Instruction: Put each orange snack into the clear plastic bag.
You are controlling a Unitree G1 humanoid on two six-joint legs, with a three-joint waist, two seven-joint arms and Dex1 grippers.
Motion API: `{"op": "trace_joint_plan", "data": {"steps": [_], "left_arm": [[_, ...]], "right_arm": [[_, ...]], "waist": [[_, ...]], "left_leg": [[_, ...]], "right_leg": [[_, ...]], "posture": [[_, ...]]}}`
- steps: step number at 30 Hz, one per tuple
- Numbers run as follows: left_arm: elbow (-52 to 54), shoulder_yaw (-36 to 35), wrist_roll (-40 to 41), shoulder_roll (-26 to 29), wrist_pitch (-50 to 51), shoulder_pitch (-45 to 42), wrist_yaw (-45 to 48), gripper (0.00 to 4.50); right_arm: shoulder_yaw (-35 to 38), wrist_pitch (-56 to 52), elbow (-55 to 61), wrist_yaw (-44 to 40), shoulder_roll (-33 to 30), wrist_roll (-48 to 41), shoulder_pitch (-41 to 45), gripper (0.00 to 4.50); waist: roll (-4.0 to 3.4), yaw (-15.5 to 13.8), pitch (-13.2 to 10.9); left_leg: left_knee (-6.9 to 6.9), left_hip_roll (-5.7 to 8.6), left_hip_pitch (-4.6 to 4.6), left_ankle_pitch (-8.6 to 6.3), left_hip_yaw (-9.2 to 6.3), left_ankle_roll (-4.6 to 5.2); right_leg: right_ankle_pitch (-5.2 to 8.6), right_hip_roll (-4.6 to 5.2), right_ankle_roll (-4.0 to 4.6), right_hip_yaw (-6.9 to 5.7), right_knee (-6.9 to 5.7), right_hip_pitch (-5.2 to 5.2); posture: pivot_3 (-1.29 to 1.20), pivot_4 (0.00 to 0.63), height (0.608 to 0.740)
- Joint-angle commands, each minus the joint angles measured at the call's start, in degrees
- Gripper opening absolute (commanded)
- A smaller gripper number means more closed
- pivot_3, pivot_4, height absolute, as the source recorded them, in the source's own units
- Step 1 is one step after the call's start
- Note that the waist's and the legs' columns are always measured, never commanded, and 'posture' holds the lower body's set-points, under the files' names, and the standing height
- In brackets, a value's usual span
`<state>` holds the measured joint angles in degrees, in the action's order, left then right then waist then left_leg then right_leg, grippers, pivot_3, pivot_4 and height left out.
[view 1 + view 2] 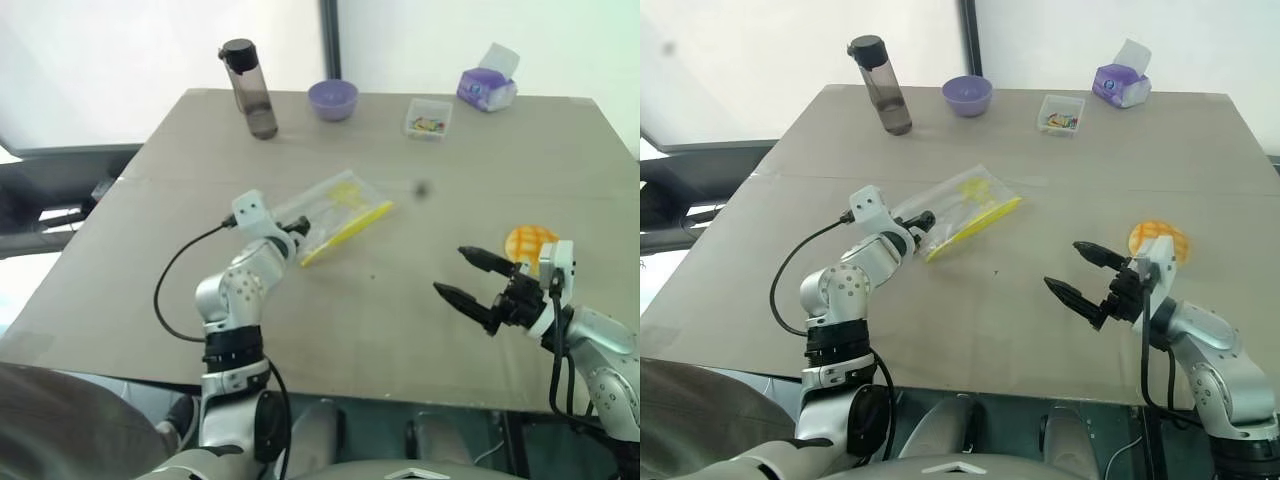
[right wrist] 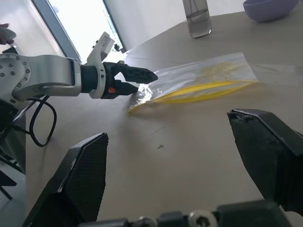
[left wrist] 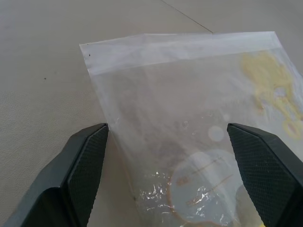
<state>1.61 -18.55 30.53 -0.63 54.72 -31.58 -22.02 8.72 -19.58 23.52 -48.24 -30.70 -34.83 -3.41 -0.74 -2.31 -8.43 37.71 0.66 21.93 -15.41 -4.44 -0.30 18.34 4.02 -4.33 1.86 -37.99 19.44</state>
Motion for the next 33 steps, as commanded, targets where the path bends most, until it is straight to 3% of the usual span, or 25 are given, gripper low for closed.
{"op": "trace_joint_plan", "data": {"steps": [1,3,6,13,24,27,31,33], "left_arm": [[-10.3,-2.2,0.1,-3.8,4.5,2.5,-2.0,4.28],[-11.3,-3.8,0.4,-4.8,5.2,1.9,-2.4,4.04],[-12.8,-6.2,-0.2,-5.7,6.2,1.2,-4.3,3.05],[-14.1,-5.9,-4.2,-4.2,8.2,0.7,-5.6,0.02],[-12.2,0.3,-9.7,-1.9,5.7,1.8,1.2,0.02],[-10.3,2.7,-10.7,-1.7,5.3,2.7,4.0,0.84],[-10.5,1.9,-12.6,-2.6,6.2,2.0,1.9,2.60],[-11.8,2.9,-14.4,-2.0,7.7,1.0,1.2,2.60]], "right_arm": [[0.2,1.4,0.7,0.2,0.4,-0.2,1.0,4.50],[0.2,1.4,0.8,0.3,0.5,-0.1,1.1,4.50],[0.3,1.4,0.9,0.5,0.7,0.0,1.4,4.50],[0.3,1.6,0.9,1.2,1.1,0.3,1.9,4.50],[0.0,1.7,0.5,1.4,1.6,0.6,2.0,4.50],[-0.1,1.9,0.2,1.3,1.6,0.7,1.8,4.50],[-0.5,2.2,0.1,1.4,1.9,1.0,1.8,4.50],[-0.6,2.3,0.0,1.5,2.0,1.0,1.7,4.50]], "waist": [[-0.02,0.0,0.0],[-0.12,0.1,0.1],[-0.21,0.1,0.2],[-0.28,0.0,0.2],[-0.40,0.2,0.3],[-0.40,0.2,0.3],[-0.40,0.3,0.3],[-0.40,0.6,0.3]], "left_leg": [[0.00,0.02,0.00,0.00,-0.01,0.00],[0.00,0.03,-0.09,0.00,-0.05,0.02],[0.00,0.05,-0.22,-0.07,-0.13,0.14],[0.00,0.21,-0.28,-0.03,-0.47,0.10],[-0.05,0.22,-0.35,0.03,-0.61,-0.01],[-0.06,0.22,-0.35,0.03,-0.62,-0.01],[-0.11,0.22,-0.34,0.03,-0.60,-0.02],[-0.19,0.22,-0.36,0.03,-0.60,-0.01]], "right_leg": [[0.00,0.01,-0.01,-0.01,0.00,-0.01],[0.01,0.02,-0.03,-0.06,0.01,-0.10],[0.03,0.03,-0.05,-0.15,0.01,-0.28],[0.07,0.15,-0.12,-0.48,0.10,-0.54],[0.08,0.14,-0.12,-0.61,0.09,-0.62],[0.08,0.14,-0.12,-0.62,0.09,-0.62],[0.08,0.15,-0.12,-0.60,0.15,-0.62],[0.08,0.16,-0.12,-0.59,0.16,-0.62]], "posture": [[0.00,0.150,0.740],[0.00,0.150,0.740],[0.00,0.150,0.740],[0.00,0.150,0.740],[0.00,0.150,0.740],[0.00,0.150,0.740],[0.00,0.150,0.740],[0.00,0.150,0.740]]}}
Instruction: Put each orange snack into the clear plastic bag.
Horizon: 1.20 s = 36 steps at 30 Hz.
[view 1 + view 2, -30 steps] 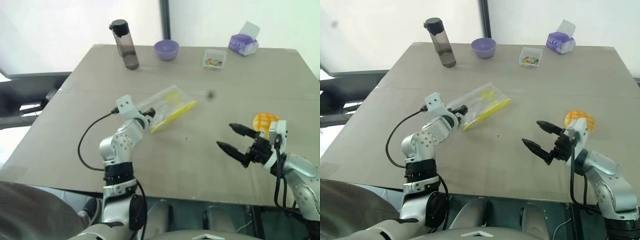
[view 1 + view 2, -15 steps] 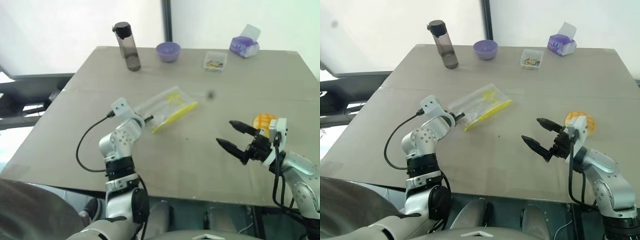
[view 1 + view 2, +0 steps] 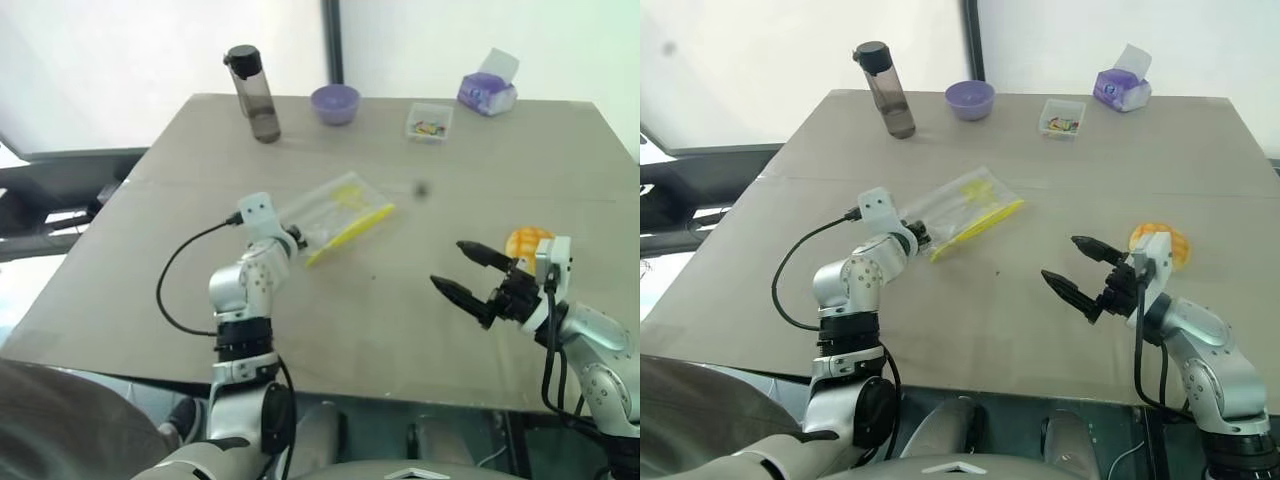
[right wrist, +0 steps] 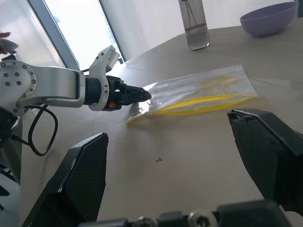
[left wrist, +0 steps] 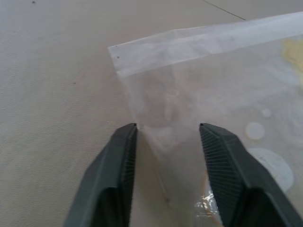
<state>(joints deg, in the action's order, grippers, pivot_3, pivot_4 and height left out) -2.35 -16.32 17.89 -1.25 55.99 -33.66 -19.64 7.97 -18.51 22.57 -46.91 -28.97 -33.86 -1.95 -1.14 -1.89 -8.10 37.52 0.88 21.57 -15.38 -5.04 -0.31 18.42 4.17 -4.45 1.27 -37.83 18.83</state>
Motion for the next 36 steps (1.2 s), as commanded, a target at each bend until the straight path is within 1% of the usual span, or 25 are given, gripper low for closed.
{"op": "trace_joint_plan", "data": {"steps": [1,6,9,15,17,19,20,21,22,23,24,28,30,34,36], "left_arm": [[-8.8,1.6,-3.0,-1.0,7.2,2.4,-1.7,2.60],[-13.5,5.5,-8.3,-0.1,8.1,0.0,-2.5,2.60],[-18.6,6.3,-10.8,-0.5,8.7,-2.3,-3.3,2.60],[-21.5,5.3,-11.8,-1.6,8.0,-4.1,-1.8,2.60],[-21.7,4.0,-10.7,-2.0,7.4,-4.3,-0.5,2.21],[-21.3,2.9,-10.1,-2.4,7.0,-4.1,0.3,1.73],[-20.9,2.5,-9.8,-2.5,7.1,-3.9,0.7,1.38],[-20.6,2.3,-9.7,-2.5,7.3,-3.8,1.0,1.23],[-20.4,1.9,-9.8,-2.5,7.6,-3.6,1.0,0.71],[-20.1,1.6,-9.9,-2.4,7.7,-3.1,1.2,0.32],[-19.9,1.3,-10.0,-2.4,8.0,-2.5,1.4,0.07],[-19.1,0.5,-10.0,-2.4,8.5,-1.5,1.8,0.07],[-17.6,0.2,-9.0,-2.5,7.1,-1.0,3.7,0.07],[-11.4,-1.7,-3.4,-3.8,1.5,0.9,11.5,0.07],[-7.4,-4.6,1.7,-4.9,-0.4,2.1,15.8,0.07]], "right_arm": [[0.1,1.3,0.9,0.2,0.3,0.0,0.3,4.50],[0.1,1.7,0.6,0.3,0.4,0.4,0.3,4.50],[0.1,1.8,0.4,0.4,0.5,0.4,0.5,4.50],[0.0,1.9,0.6,0.6,0.5,0.5,0.5,4.50],[0.1,2.0,0.3,0.4,0.3,0.5,0.7,4.50],[0.2,2.0,0.1,0.4,0.2,0.4,0.9,4.50],[0.2,2.0,0.1,0.4,0.2,0.5,0.9,4.50],[0.2,2.0,0.1,0.4,0.2,0.5,0.9,4.50],[0.2,2.0,0.1,0.4,0.2,0.5,1.0,4.50],[0.2,2.0,0.1,0.4,0.1,0.5,1.0,4.50],[0.2,1.9,0.0,0.4,0.1,0.5,1.0,4.50],[0.3,2.0,-0.4,0.2,0.0,0.5,1.2,4.50],[0.2,2.0,-0.8,0.2,0.0,0.6,1.6,4.50],[-0.3,2.1,-1.1,0.1,0.3,0.8,2.1,4.50],[-0.3,1.9,-1.0,0.3,0.4,0.8,2.3,4.50]], "waist": [[0.00,0.3,0.0],[0.00,1.0,0.0],[0.01,1.0,0.0],[0.02,1.0,0.0],[0.02,1.0,0.0],[0.02,1.0,0.0],[0.02,1.0,0.0],[0.02,1.0,0.0],[0.02,1.0,0.0],[0.02,1.1,0.0],[0.02,1.1,0.0],[0.02,1.2,0.0],[0.02,1.2,0.0],[0.03,1.0,0.0],[0.07,0.8,0.0]], "left_leg": [[-0.06,0.00,-0.02,0.00,-0.01,0.00],[-0.11,0.02,-0.05,0.02,-0.08,0.00],[-0.11,0.07,-0.11,0.04,-0.13,-0.01],[-0.39,0.35,-0.62,0.00,-0.34,-0.09],[-0.40,0.37,-0.67,-0.01,-0.56,-0.12],[-0.40,0.38,-0.67,0.00,-0.58,-0.13],[-0.40,0.39,-0.67,0.02,-0.59,-0.15],[-0.40,0.43,-0.68,0.06,-0.63,-0.23],[-0.40,0.44,-0.67,0.07,-0.66,-0.25],[-0.41,0.45,-0.68,0.07,-0.65,-0.27],[-0.42,0.44,-0.70,0.07,-0.64,-0.28],[-0.53,0.45,-0.80,0.06,-0.61,-0.29],[-0.59,0.45,-0.83,0.06,-0.61,-0.31],[-0.71,0.45,-0.81,0.11,-0.63,-0.42],[-0.75,0.46,-0.67,0.27,-0.70,-0.70]], "right_leg": [[0.00,0.00,0.00,0.00,0.00,0.01],[0.01,-0.03,-0.01,-0.02,-0.01,0.00],[0.11,-0.04,-0.18,-0.08,-0.04,-0.03],[0.18,-0.03,-0.30,0.07,-0.04,-0.30],[0.18,-0.03,-0.30,0.08,-0.05,-0.32],[0.18,-0.03,-0.30,0.09,-0.05,-0.32],[0.18,-0.03,-0.30,0.09,-0.05,-0.32],[0.18,-0.02,-0.30,0.12,-0.04,-0.32],[0.18,-0.02,-0.31,0.12,-0.04,-0.32],[0.18,-0.02,-0.31,0.14,-0.04,-0.32],[0.18,-0.02,-0.31,0.16,-0.03,-0.32],[0.20,-0.03,-0.33,0.23,-0.03,-0.32],[0.21,-0.03,-0.34,0.25,-0.01,-0.32],[0.21,-0.03,-0.33,0.27,0.07,-0.28],[0.20,0.01,-0.32,0.20,0.19,-0.24]], "posture": [[0.00,0.150,0.740],[0.00,0.150,0.740],[0.00,0.150,0.740],[0.00,0.150,0.740],[0.00,0.150,0.740],[0.00,0.150,0.740],[0.00,0.150,0.740],[0.00,0.150,0.740],[0.00,0.150,0.740],[0.00,0.150,0.740],[0.00,0.150,0.740],[0.00,0.150,0.740],[0.00,0.150,0.740],[0.00,0.150,0.740],[0.00,0.150,0.740]]}}
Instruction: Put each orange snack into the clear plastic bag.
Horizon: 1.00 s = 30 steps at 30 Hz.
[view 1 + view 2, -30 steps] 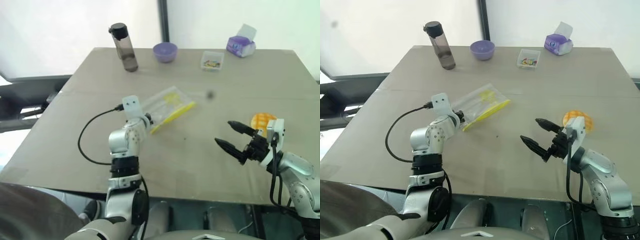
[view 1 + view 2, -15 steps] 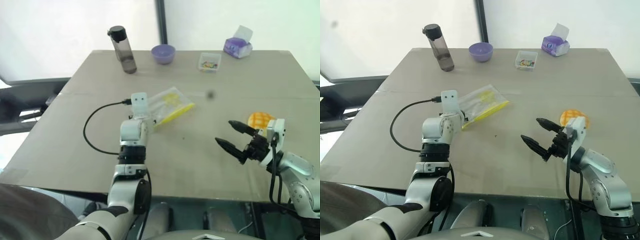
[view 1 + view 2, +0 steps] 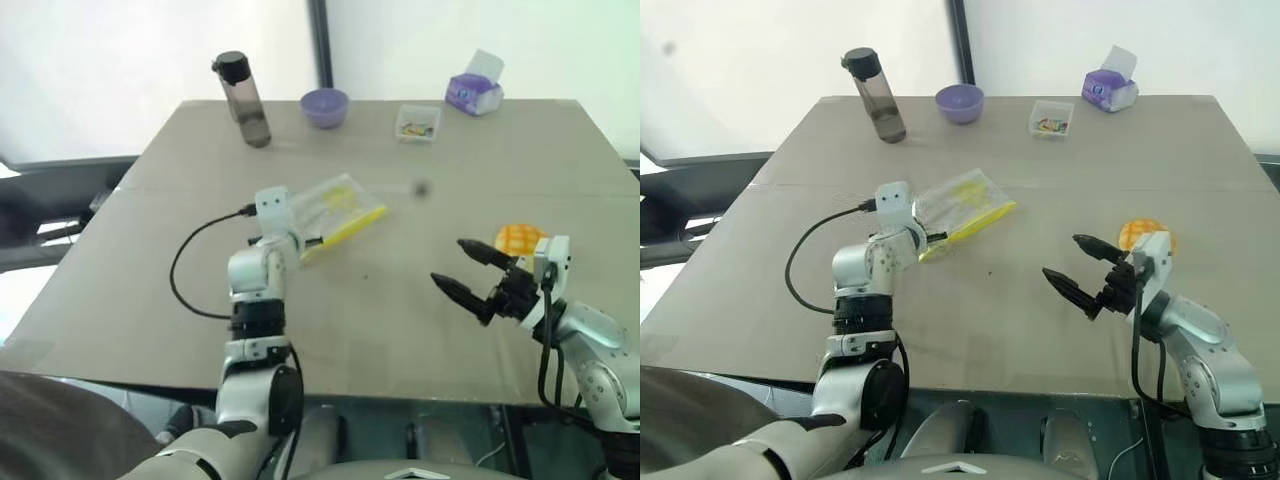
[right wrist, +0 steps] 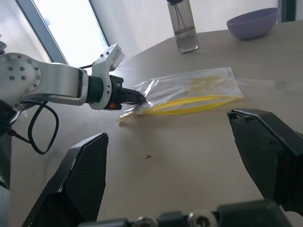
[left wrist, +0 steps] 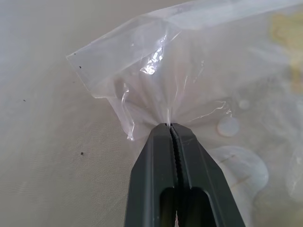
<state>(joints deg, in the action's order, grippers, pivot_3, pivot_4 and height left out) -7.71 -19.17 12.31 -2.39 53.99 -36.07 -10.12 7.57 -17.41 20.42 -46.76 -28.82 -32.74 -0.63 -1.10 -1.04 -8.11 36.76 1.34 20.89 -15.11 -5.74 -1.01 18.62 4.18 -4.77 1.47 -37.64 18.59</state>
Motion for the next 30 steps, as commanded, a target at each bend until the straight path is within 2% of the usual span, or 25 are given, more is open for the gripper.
{"op": "trace_joint_plan", "data": {"steps": [1,3,7,11,15,20,27,30], "left_arm": [[0.3,-3.3,10.2,-4.3,1.3,5.1,8.3,0.07],[4.8,-5.4,14.7,-4.6,1.0,6.6,11.4,0.07],[10.6,-7.3,20.8,-3.2,6.4,9.4,12.7,0.07],[17.2,-15.1,34.4,-4.8,16.4,10.5,9.8,0.07],[18.4,-19.7,42.0,-6.5,23.2,9.4,4.1,0.07],[19.7,-19.7,51.0,-8.7,28.5,8.8,-0.8,0.07],[18.8,-15.7,64.9,-7.0,31.7,9.6,-5.1,0.07],[17.7,-13.8,66.8,-4.5,30.6,10.7,-7.2,0.07]], "right_arm": [[0.1,0.8,1.1,0.2,0.2,-0.4,1.2,4.50],[0.3,0.8,1.1,0.4,0.2,-0.4,1.3,4.50],[0.2,1.6,0.8,1.3,0.0,1.5,1.8,4.50],[-2.6,7.2,-1.8,5.8,-0.1,11.8,4.8,4.50],[-8.0,13.4,-6.9,8.9,-3.2,25.2,9.0,4.50],[-17.2,29.7,-15.2,10.2,-6.7,41.9,15.6,4.50],[-20.3,35.9,-24.1,15.7,-4.4,49.3,21.9,4.50],[-20.8,34.8,-26.2,17.6,-2.5,51.2,23.9,4.50]], "waist": [[0.11,-0.1,-0.1],[0.33,-0.1,-0.2],[1.04,-0.3,-0.6],[1.21,0.2,-0.9],[1.40,0.1,-1.2],[1.73,0.4,-1.5],[1.92,0.3,-1.6],[1.92,0.4,-1.6]], "left_leg": [[-0.01,0.00,0.10,0.01,-0.02,0.00],[-0.01,0.02,0.41,0.05,-0.10,0.05],[0.14,0.16,1.61,0.19,-0.43,0.22],[0.11,0.18,1.94,0.18,-0.49,0.24],[0.06,0.21,1.96,0.18,-0.49,0.24],[0.08,0.35,1.96,0.19,-0.47,0.23],[0.14,0.25,1.97,0.21,-0.49,0.21],[0.20,0.15,1.97,0.21,-0.47,0.21]], "right_leg": [[-0.01,0.04,0.01,-0.02,0.04,0.05],[-0.05,0.17,0.08,-0.11,0.14,0.26],[-0.18,0.29,0.26,-0.41,0.14,1.19],[-0.18,0.30,0.26,-0.42,0.48,1.40],[-0.17,0.29,0.26,-0.44,0.52,1.45],[-0.17,0.29,0.26,-0.43,0.50,1.45],[-0.18,0.25,0.27,-0.45,0.48,1.45],[-0.18,0.25,0.27,-0.43,0.46,1.44]], "posture": [[0.00,0.150,0.740],[0.00,0.150,0.740],[0.00,0.150,0.740],[0.00,0.150,0.740],[0.00,0.150,0.740],[0.00,0.150,0.740],[0.00,0.150,0.740],[0.00,0.150,0.740]]}}
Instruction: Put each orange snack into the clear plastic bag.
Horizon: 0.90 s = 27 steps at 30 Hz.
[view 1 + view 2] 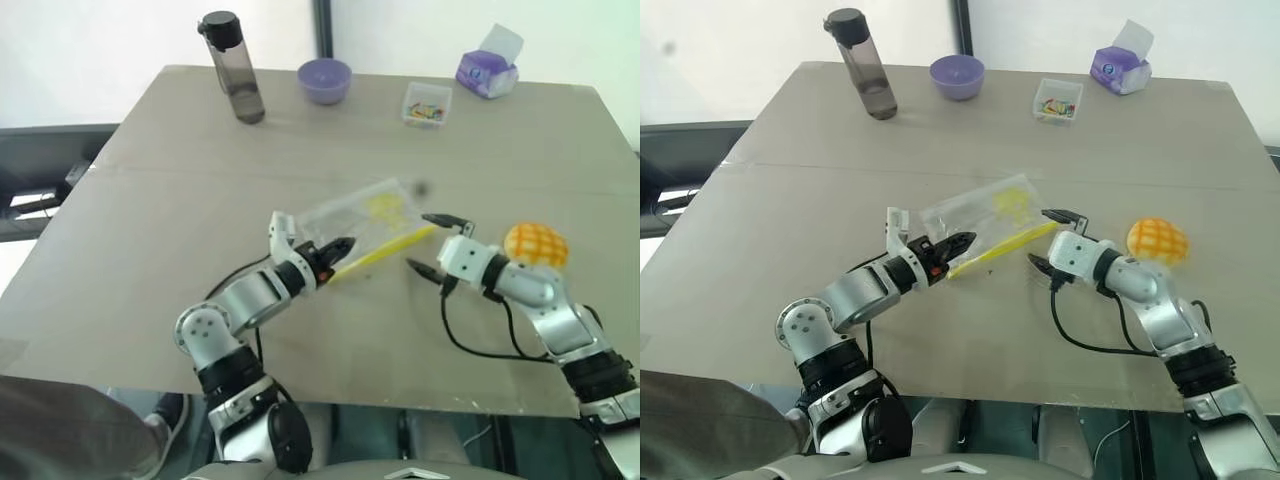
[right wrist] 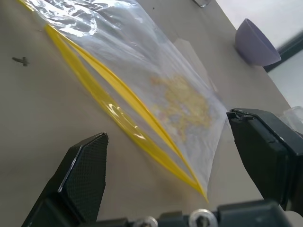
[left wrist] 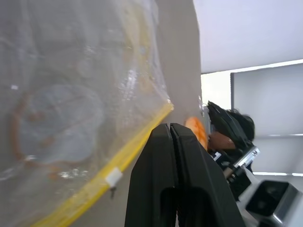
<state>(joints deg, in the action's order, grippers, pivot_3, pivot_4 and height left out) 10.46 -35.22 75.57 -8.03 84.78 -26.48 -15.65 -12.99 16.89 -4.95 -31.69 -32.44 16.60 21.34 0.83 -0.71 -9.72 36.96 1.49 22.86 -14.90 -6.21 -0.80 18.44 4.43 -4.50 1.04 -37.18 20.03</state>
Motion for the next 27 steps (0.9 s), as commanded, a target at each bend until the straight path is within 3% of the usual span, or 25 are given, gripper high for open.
{"op": "trace_joint_plan", "data": {"steps": [1,7,12,18,20,25,27], "left_arm": [[-1.2,3.1,3.3,2.3,-0.7,1.8,-1.4,0.07],[-3.4,7.8,2.1,7.6,-3.4,5.4,4.4,0.07],[-2.0,10.6,4.9,11.2,-4.6,7.2,6.6,0.00],[0.0,13.7,8.7,14.2,-6.4,8.6,6.4,0.00],[0.2,14.8,9.9,15.1,-7.4,9.1,5.9,0.00],[1.8,16.6,8.8,17.2,-10.1,9.4,4.9,0.00],[4.7,18.6,4.9,19.5,-11.8,9.3,7.0,0.00]], "right_arm": [[-0.6,0.2,-1.6,2.9,1.6,2.9,2.7,4.50],[-3.5,-3.0,-6.2,5.0,3.8,8.8,6.3,4.50],[-4.3,-4.6,-7.3,5.9,6.4,9.4,8.0,3.05],[-5.6,-4.6,-8.2,6.1,7.2,10.9,8.8,0.43],[-5.6,-4.8,-8.3,6.1,7.5,10.8,8.9,0.14],[-5.2,-4.7,-6.9,6.3,8.6,9.6,9.4,0.14],[-4.0,-6.3,-5.0,6.2,8.9,8.8,9.6,0.14]], "waist": [[-0.01,0.1,0.0],[-0.02,0.4,0.0],[-0.02,0.9,0.0],[-0.02,1.4,0.0],[-0.02,1.5,0.0],[-0.02,1.5,0.0],[-0.02,1.5,0.0]], "left_leg": [[0.03,0.01,0.00,0.00,0.00,0.00],[0.25,0.02,-0.10,0.06,0.02,-0.11],[0.29,-0.04,-0.17,0.15,-0.04,-0.25],[0.30,-0.07,-0.17,0.16,-0.03,-0.26],[0.28,-0.08,-0.17,0.16,-0.01,-0.25],[0.29,-0.10,-0.15,0.16,0.07,-0.25],[0.29,-0.11,-0.13,0.16,0.07,-0.25]], "right_leg": [[0.00,-0.01,0.00,0.00,-0.06,0.00],[0.00,-0.16,0.03,0.08,-0.52,0.06],[-0.03,-0.27,0.09,0.09,-0.73,0.07],[-0.05,-0.28,0.12,0.13,-0.75,0.10],[-0.05,-0.29,0.12,0.16,-0.76,0.14],[-0.08,-0.32,0.16,0.25,-0.83,0.24],[-0.08,-0.32,0.17,0.26,-0.84,0.27]], "posture": [[0.00,0.150,0.740],[0.00,0.150,0.740],[0.00,0.150,0.740],[0.00,0.150,0.740],[0.00,0.150,0.740],[0.00,0.150,0.740],[0.00,0.150,0.740]]}}
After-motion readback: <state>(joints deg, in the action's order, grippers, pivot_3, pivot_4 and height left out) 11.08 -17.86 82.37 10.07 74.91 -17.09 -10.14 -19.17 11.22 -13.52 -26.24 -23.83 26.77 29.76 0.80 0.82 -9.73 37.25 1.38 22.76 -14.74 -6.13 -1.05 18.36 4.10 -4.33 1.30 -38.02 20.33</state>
